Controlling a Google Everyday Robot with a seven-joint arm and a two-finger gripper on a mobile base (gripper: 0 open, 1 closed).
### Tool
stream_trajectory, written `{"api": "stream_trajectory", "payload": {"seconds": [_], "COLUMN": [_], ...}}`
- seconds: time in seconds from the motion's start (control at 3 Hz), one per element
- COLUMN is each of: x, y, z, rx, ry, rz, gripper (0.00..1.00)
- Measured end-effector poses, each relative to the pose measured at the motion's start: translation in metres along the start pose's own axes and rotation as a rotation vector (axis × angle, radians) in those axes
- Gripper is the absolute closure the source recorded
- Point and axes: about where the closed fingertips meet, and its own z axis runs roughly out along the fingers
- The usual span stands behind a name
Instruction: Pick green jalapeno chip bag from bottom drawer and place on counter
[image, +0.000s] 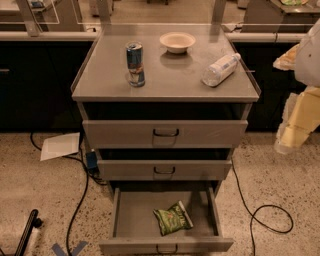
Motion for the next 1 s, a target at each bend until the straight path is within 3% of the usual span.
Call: {"api": "stream_trajectory", "payload": {"seconds": [0.33,0.67,1.0], "x": [0.000,0.005,0.027], "y": [0.000,0.001,0.025], "z": [0.000,0.019,0.074], "rx": [0.009,0.024,0.004], "ry": [-0.005,-0.054,-0.104], "rz": [0.002,0.047,0.190], "gripper": [0.00,0.00,0.00]}}
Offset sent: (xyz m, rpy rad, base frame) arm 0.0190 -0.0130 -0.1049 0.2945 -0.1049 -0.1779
